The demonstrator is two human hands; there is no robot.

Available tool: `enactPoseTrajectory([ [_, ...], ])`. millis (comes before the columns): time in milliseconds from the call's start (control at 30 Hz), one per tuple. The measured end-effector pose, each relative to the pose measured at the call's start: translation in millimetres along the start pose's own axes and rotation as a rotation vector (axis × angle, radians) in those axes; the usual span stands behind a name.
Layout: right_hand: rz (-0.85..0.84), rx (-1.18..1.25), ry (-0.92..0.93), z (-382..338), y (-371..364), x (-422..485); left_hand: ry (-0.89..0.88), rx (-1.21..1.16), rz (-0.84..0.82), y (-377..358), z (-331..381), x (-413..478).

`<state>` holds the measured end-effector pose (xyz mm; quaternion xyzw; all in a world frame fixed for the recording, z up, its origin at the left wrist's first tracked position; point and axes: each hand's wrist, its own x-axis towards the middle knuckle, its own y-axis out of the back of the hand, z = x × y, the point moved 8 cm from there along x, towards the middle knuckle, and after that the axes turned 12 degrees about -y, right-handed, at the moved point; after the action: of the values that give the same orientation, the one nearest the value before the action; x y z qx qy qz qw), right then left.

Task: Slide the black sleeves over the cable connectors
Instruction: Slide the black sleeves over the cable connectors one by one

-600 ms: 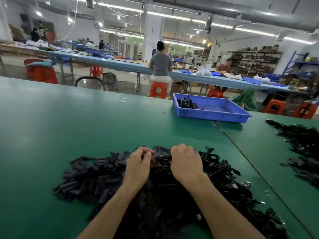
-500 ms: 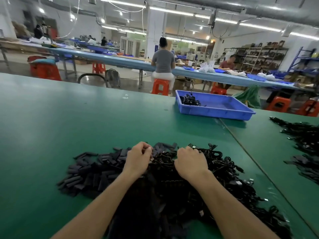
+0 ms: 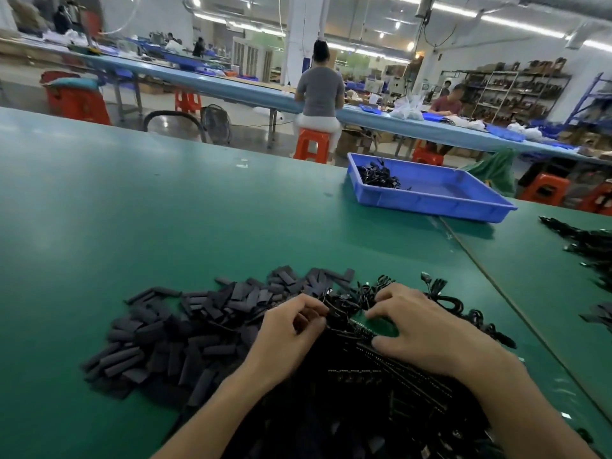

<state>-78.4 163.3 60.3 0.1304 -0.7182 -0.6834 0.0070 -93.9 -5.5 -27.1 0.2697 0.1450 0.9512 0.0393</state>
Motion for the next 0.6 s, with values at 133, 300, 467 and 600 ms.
enactPoseTrajectory([
  [133, -0.013, 0.132, -0.001, -0.8, 15.9, -1.5, 0.092, -0.024, 0.060, 10.3, -12.7, -3.9],
  [300, -0.033, -0.093, -0.136, -4.1, 16.4, 4.9, 0.118, -0.068, 0.060, 13.9, -8.5, -5.6],
  [467, 0.031, -0.267, -0.384, 2.9, 37.6, 1.1, 0.134, -0.019, -0.002, 6.1, -8.5, -9.1],
  [600, 0.130, -0.215, -0.504, -6.2, 45.6, 0.0, 0.130, 0.033, -0.016, 3.2, -11.2, -8.0],
])
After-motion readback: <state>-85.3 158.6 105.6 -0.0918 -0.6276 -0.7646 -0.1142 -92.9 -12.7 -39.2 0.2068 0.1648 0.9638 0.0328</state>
